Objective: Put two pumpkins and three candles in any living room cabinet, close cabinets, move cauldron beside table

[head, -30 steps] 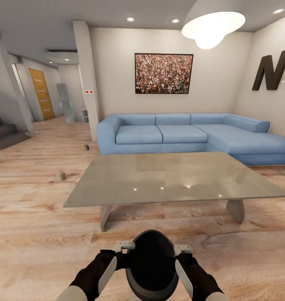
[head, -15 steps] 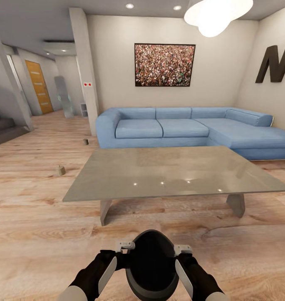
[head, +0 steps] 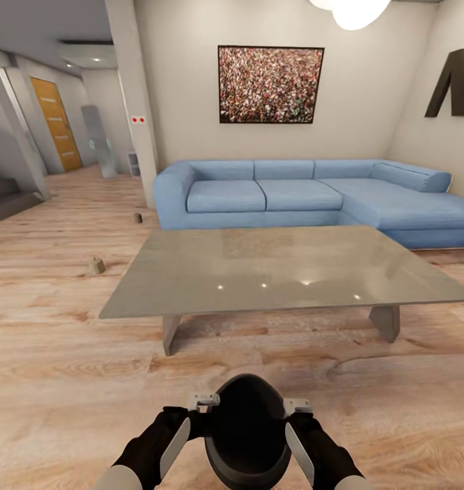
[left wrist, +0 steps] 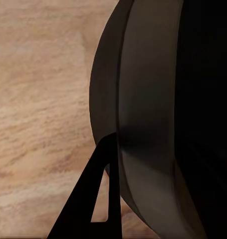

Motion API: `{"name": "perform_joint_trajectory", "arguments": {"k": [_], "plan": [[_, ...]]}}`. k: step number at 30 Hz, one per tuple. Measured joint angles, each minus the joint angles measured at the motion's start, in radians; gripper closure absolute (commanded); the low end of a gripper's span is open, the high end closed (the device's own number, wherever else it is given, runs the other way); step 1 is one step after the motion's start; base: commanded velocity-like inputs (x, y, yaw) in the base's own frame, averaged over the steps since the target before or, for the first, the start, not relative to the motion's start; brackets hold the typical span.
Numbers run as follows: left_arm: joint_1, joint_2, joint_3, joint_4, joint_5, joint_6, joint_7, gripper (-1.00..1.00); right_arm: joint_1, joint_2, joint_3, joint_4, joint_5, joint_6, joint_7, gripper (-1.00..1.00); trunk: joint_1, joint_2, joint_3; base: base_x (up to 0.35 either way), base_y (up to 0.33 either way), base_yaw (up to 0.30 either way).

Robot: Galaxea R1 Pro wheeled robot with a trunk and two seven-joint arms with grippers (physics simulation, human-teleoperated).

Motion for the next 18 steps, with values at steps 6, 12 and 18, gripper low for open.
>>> {"name": "perform_joint_trajectory", "arguments": {"k": [6,12,18], "plan": [[0.000,0.000,0.000,-0.002,0.000,0.000,0.000,1.00,0.000,0.000,0.000,-0.002,0.000,0.001,0.000,1.00,0.001,-0.001,-0.012,0.000,0.000,0.000],[0.000,0.000,-0.001,-0.001,0.001,0.000,0.001,1.00,0.000,0.000,0.000,-0.002,0.000,0.001,0.000,1.00,0.001,-0.001,-0.012,0.133,0.000,0.000],[0.000,0.000,-0.001,-0.001,0.002,0.000,0.001,1.00,0.000,0.000,0.000,-0.002,0.000,0.001,0.000,1.00,0.001,-0.001,-0.012,0.310,0.000,0.000]]}}
